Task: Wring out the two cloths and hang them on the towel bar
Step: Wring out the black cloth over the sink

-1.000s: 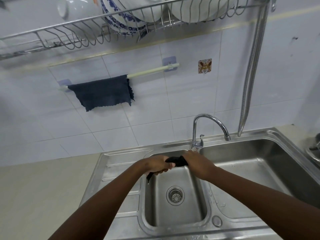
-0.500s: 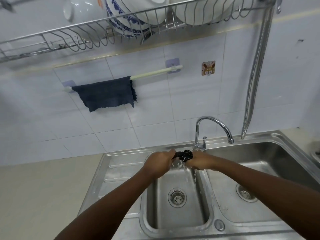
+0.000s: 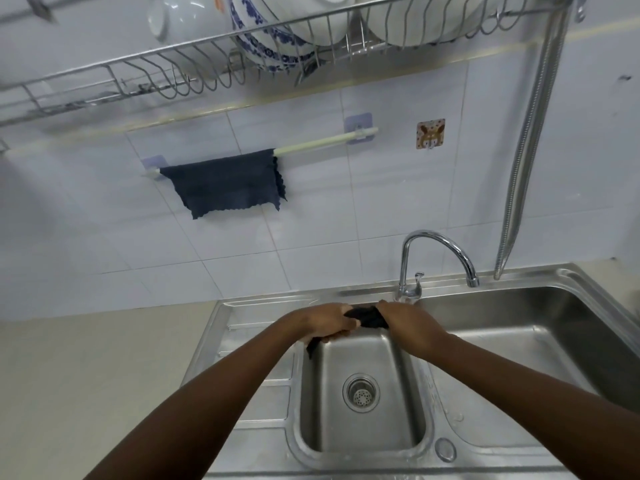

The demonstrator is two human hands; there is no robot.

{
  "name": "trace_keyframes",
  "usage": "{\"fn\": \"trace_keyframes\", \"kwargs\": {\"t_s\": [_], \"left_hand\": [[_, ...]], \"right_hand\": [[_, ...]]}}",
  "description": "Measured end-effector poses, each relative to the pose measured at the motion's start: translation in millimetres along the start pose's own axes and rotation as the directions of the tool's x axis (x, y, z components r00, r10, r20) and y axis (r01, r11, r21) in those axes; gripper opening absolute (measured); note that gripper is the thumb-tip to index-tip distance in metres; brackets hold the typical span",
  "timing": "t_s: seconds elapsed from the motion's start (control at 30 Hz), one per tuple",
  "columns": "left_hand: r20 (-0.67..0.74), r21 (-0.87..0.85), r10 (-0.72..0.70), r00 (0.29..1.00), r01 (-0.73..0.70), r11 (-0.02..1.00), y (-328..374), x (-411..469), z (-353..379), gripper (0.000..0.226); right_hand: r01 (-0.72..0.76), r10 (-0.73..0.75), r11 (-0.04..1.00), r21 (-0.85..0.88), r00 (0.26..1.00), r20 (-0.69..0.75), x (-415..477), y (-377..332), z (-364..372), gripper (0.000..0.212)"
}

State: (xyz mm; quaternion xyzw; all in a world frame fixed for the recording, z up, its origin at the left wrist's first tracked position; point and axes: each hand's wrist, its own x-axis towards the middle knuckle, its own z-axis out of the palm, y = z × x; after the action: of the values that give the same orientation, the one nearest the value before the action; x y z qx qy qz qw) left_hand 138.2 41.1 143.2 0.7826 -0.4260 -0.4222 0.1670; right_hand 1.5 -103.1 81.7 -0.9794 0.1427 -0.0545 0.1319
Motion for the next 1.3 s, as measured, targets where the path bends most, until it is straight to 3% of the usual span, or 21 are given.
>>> {"fn": "trace_keyframes", "kwargs": {"t_s": [0.07,0.23,0.43,0.6,0.73,0.83,0.93,1.0,1.07,1.23,1.3], "left_hand": [[-0.132,0.333,0.116,0.984,-0.066,0.941,-4.3,2.6,5.7,0.026],[-0.361,0.630,0.317,0.877,-0.022,0.776,-8.8,-1.2,24.5,0.024],[-0.357,0.769,0.482,0.800,-0.041,0.638,-15.7,-9.5,25.1,0.019],[-0.373,0.771,0.485,0.791,-0.026,0.636,-15.8,-13.9,27.7,0.017],[-0.469,0.668,0.399,0.788,0.021,0.744,-15.3,-5.3,38.4,0.015],[-0.427,0.381,0.214,0.879,-0.040,0.924,-18.9,0.7,36.1,0.018],[-0.333,0.063,0.170,0.928,-0.158,0.985,-22.4,-10.3,29.3,0.029],[-0.330,-0.044,0.197,0.923,-0.223,0.974,-22.6,-19.1,27.9,0.027],[-0.350,-0.127,0.196,0.916,-0.254,0.959,-24.1,-24.3,28.9,0.024],[-0.350,-0.306,0.175,0.920,-0.289,0.907,-35.9,-24.8,39.8,0.025],[-0.361,-0.340,0.182,0.915,-0.311,0.887,-34.4,-24.7,44.2,0.028]], "right_hand": [[-0.009,0.011,0.999,-0.040,0.999,0.040,-1.8,-6.8,-7.7,0.021],[-0.109,0.102,0.992,0.059,0.987,0.121,6.2,-10.7,-14.7,0.024],[-0.210,0.148,0.921,0.328,0.968,0.202,-0.4,-25.6,-22.2,0.024],[-0.245,0.175,0.839,0.485,0.967,0.186,-9.5,-30.6,-19.4,0.031],[-0.262,0.160,0.805,0.532,0.960,0.232,-12.7,-26.3,-24.8,0.040],[-0.286,0.100,0.694,0.660,0.947,0.305,-19.8,-21.4,-29.2,0.037],[-0.313,0.112,0.423,0.850,0.949,0.293,-29.7,-17.8,-29.4,0.033],[-0.329,0.135,0.159,0.931,0.941,0.309,-33.2,-12.6,-27.5,0.018],[-0.317,0.208,0.026,0.948,0.929,0.305,-35.0,-6.1,-27.5,0.012],[-0.262,0.329,0.133,0.956,0.921,0.207,-36.7,-6.6,-29.5,0.005],[-0.194,0.381,0.255,0.947,0.921,0.086,-35.9,-8.0,-29.3,0.008]]}}
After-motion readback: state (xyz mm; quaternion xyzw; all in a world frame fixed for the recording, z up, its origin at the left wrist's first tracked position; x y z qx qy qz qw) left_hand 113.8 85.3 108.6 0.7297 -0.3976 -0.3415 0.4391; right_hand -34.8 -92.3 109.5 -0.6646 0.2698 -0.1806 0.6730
